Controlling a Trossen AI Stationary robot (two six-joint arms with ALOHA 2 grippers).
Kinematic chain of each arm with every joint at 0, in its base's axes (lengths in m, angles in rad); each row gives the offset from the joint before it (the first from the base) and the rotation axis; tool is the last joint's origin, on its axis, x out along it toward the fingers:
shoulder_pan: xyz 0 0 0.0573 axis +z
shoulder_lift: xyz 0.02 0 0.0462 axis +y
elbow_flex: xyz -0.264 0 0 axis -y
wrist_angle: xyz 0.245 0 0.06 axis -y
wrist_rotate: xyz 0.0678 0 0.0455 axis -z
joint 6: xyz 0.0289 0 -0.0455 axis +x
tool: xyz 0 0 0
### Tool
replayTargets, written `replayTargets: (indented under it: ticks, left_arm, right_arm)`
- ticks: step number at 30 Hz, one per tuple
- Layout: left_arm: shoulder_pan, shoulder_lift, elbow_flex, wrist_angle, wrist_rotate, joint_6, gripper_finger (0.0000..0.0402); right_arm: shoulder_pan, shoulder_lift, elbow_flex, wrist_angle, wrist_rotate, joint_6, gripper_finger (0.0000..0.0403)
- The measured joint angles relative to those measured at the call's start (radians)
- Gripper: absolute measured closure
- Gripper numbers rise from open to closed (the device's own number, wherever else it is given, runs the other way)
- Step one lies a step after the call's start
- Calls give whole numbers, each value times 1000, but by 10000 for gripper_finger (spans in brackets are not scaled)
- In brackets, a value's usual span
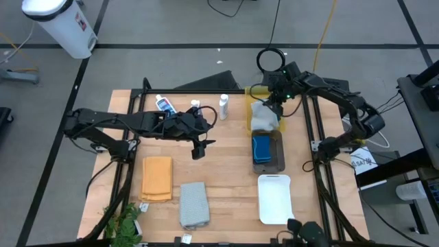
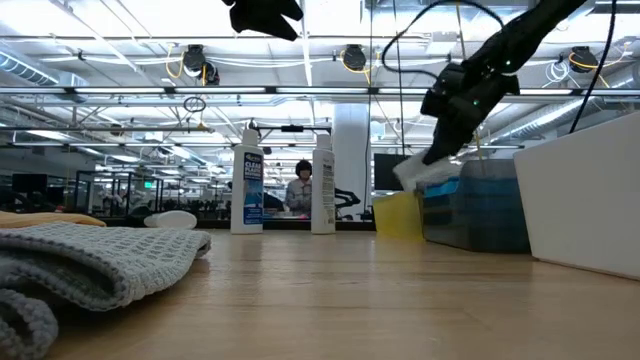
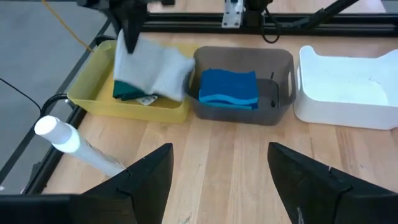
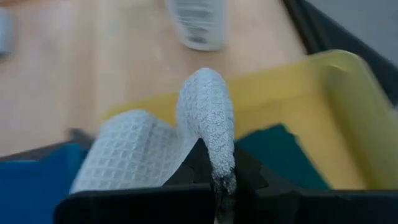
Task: Pick & Place Kitchen Items
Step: Put the right gray towel into the yellow bin
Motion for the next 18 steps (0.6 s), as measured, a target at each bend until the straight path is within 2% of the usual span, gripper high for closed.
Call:
replayTargets:
  ticks: [5,12,18]
  left_arm:
    - [0,0,0,-2,0,2,137]
    - [1,0,0,2,-25,7,142]
    - [11,0,0,2,-26,2,134]
  right_arm:
    - [0,40,0,99,145,1,401]
    - [0,82,0,222,263,-8,401]
    - [-1,98,-1,228,344,-32,401]
